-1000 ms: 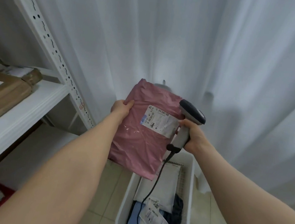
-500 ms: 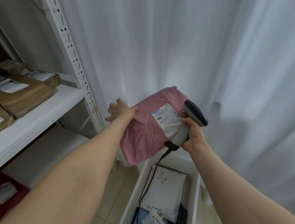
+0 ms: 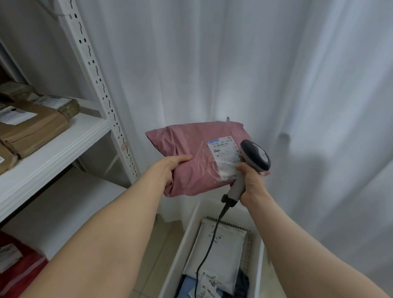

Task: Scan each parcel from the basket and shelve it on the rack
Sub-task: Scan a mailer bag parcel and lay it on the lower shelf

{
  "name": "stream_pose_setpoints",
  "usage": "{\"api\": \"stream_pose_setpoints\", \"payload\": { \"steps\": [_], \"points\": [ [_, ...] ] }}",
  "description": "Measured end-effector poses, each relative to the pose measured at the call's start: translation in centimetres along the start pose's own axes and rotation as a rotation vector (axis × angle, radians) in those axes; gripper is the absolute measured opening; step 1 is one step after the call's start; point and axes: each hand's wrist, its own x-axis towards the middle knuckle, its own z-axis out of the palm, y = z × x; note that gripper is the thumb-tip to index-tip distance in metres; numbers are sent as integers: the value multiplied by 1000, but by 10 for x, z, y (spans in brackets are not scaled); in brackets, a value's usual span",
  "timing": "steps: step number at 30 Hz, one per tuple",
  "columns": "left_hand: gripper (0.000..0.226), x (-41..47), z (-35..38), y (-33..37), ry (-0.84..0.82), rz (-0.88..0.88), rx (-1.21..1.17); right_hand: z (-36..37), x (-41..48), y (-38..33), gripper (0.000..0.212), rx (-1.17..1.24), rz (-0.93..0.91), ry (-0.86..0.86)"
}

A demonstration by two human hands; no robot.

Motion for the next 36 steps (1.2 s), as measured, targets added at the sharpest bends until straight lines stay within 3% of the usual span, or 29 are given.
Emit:
{"api": "stream_pose_setpoints", "payload": {
  "steps": [4, 8, 12, 23, 36],
  "points": [
    [48, 3, 10, -2, 47, 76, -58, -7, -2, 1, 24, -119, 26, 18],
    [56, 14, 19, -5, 203, 285, -84, -14, -9, -2, 36, -272, 56, 3],
    [46, 19, 23, -8, 253, 399, -17, -16, -19, -10, 12, -334, 71, -96],
    [45, 19, 10, -1, 322, 488, 24, -18, -35, -31, 2, -551, 26, -191],
    [47, 15, -3, 2, 343, 506, 34, -8, -50, -42, 4, -590, 30, -201]
  ]
}}
